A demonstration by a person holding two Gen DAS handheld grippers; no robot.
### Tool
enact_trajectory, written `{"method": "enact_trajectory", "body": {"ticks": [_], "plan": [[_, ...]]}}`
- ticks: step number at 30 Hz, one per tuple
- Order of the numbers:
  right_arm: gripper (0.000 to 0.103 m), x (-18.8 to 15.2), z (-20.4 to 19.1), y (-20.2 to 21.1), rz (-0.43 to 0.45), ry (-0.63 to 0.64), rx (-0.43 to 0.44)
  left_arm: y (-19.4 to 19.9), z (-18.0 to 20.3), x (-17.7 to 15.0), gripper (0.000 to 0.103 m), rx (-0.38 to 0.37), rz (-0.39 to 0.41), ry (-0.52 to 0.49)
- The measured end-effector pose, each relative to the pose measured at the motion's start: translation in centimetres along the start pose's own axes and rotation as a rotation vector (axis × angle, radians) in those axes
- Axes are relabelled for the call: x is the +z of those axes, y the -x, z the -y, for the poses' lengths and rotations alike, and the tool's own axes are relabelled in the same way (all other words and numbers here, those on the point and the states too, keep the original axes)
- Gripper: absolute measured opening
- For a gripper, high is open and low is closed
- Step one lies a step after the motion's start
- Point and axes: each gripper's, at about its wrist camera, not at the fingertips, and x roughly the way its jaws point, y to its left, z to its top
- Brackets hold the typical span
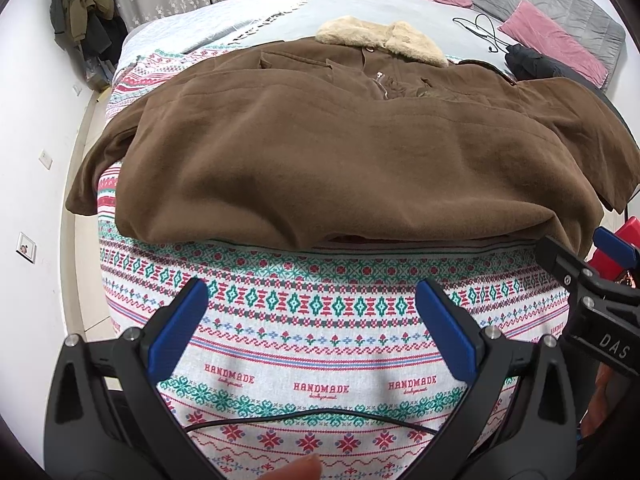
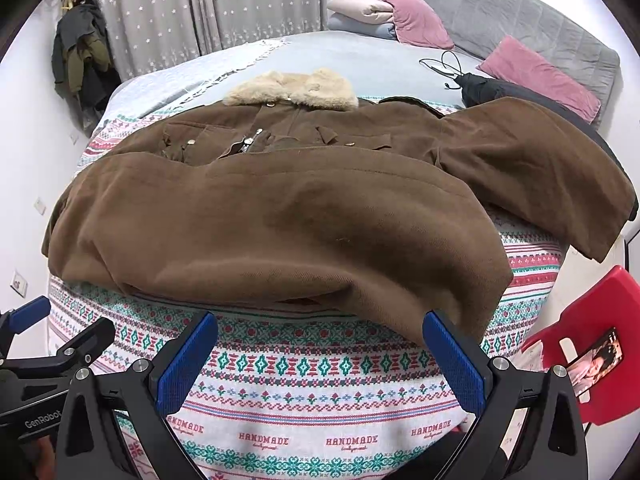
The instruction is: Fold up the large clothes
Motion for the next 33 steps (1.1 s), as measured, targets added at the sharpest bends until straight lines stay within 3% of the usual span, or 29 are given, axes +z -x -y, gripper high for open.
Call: {"method": "enact_trajectory", "body": {"ticks": [16,25,29,33], "plan": [[0.103,0.2,-0.2,-0.1,0.004,0.019,-0.006,-0.1,-0.4,0.1,0.103,0.005,0.002,0.005],[0.103,0.8,0.0,-0.7,-0.003,0.044,0.005,0.1,-1.4,1.8,0.103,-0.013,0.019,-0.009],[0.103,1.4,0.6,-1.1,-0.018,0.036,0.049,0.6,-2.3,2.4,0.103,-0.113,0.093,-0.034],[0.103,2.1,1.4,-1.8,-0.046,0.01,0.115,0.0,-3.3,3.4,0.103,-0.15,0.055,-0.082]]}}
